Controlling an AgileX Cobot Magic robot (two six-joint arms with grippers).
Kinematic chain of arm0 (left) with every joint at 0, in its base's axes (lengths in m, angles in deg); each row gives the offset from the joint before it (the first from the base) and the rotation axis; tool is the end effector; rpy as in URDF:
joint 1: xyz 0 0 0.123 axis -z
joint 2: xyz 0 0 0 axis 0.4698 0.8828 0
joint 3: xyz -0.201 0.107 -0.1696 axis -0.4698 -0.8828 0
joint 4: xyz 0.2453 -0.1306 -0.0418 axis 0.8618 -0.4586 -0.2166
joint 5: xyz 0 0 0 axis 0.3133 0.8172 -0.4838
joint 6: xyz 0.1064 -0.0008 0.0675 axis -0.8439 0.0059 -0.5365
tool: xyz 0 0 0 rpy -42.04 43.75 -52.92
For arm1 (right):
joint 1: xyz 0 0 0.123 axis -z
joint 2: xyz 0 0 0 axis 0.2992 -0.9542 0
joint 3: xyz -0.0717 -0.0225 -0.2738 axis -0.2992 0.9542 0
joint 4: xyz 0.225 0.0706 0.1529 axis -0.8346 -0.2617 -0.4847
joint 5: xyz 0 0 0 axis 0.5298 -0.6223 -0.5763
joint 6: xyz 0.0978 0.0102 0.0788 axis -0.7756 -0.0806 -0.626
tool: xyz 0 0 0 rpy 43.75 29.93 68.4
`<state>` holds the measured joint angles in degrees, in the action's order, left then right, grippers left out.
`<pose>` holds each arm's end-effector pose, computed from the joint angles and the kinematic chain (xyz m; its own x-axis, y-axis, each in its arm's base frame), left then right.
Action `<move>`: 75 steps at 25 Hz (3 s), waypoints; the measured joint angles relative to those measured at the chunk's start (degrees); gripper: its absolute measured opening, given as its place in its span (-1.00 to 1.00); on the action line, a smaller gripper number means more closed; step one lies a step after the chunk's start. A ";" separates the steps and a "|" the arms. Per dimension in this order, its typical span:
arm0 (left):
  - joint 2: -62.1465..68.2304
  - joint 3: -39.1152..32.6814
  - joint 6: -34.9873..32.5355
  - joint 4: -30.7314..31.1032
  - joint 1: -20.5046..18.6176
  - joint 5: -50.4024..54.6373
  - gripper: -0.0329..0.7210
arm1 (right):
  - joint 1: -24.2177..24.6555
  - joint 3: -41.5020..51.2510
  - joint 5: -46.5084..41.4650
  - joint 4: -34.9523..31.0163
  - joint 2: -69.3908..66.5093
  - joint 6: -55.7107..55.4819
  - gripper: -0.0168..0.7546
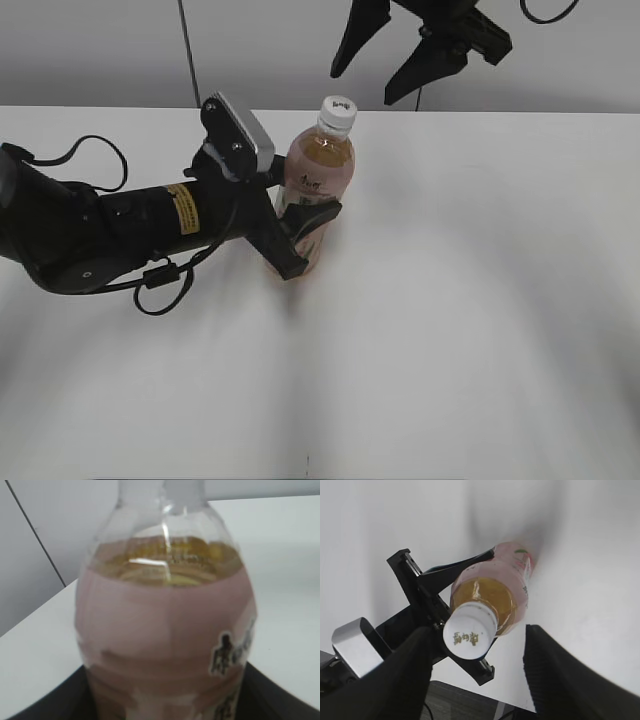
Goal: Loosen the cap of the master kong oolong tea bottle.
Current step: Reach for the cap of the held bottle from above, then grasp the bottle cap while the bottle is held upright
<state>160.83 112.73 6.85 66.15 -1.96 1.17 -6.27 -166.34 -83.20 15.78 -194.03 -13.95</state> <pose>0.3531 -0.2373 0.0926 0.0119 0.3009 -0.9536 0.8257 0.5349 0.1791 0.4059 0.2334 0.2905 -0.9797 0.0077 -0.2004 -0.0970 0.8563 0.5072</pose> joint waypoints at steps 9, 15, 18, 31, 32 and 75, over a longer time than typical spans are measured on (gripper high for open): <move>0.00 0.00 0.00 -0.17 0.00 0.06 0.15 | -2.80 -0.11 -0.17 -1.80 -2.43 -3.27 0.19; 0.00 -0.05 0.00 -0.22 0.00 0.06 0.15 | -3.36 -0.11 -0.17 0.09 -3.38 -4.85 0.19; 0.00 -0.05 0.00 -0.24 0.00 0.06 0.15 | -3.36 -0.15 -0.17 1.23 -3.38 -5.17 0.18; 0.00 -0.05 0.00 0.04 0.06 0.06 0.15 | -3.55 -0.16 -0.17 1.89 -3.38 -2.28 -0.21; 0.00 -0.05 0.00 0.04 0.06 0.06 0.15 | -3.55 -0.16 -0.17 1.89 -3.38 -0.94 -0.21; 0.00 -0.50 -0.58 -0.21 0.01 -0.41 0.14 | -7.65 -0.93 0.67 14.84 -3.29 98.01 -0.23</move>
<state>160.83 112.23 6.27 65.95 -1.95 0.76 -13.92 -167.27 -82.53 30.62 -197.32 84.06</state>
